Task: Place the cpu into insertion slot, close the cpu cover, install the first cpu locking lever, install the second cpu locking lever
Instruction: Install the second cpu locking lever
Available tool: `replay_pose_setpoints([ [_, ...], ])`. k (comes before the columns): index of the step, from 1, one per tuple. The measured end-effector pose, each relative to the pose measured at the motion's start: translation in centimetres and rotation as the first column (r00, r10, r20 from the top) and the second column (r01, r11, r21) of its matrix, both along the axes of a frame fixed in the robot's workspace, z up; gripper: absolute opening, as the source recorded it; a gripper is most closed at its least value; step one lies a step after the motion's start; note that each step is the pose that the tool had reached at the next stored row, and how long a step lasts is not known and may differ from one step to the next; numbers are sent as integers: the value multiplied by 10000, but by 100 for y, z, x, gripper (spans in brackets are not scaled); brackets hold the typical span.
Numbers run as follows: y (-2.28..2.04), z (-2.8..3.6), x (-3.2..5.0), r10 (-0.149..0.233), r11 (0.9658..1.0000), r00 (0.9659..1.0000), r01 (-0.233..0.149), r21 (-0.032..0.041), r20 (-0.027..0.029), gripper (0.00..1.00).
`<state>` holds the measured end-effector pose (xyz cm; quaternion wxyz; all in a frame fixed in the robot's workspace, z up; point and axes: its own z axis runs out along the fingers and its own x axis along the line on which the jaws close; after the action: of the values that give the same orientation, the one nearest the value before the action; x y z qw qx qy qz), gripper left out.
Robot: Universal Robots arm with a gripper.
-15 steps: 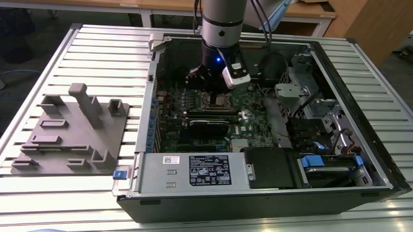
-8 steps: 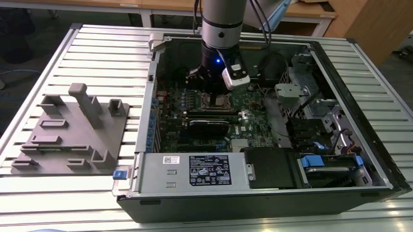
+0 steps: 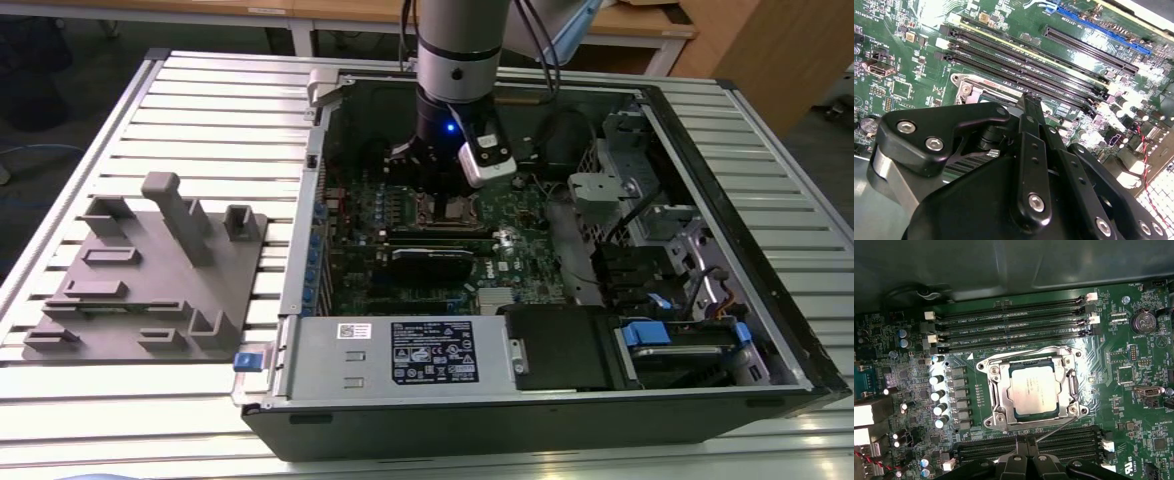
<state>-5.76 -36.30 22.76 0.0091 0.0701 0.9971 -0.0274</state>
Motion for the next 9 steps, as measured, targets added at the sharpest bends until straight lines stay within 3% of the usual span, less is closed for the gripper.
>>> replay_pose_setpoints([
  [9, 0, -9, -17, 0, 10000, 10000, 0, 1, 1, 10],
])
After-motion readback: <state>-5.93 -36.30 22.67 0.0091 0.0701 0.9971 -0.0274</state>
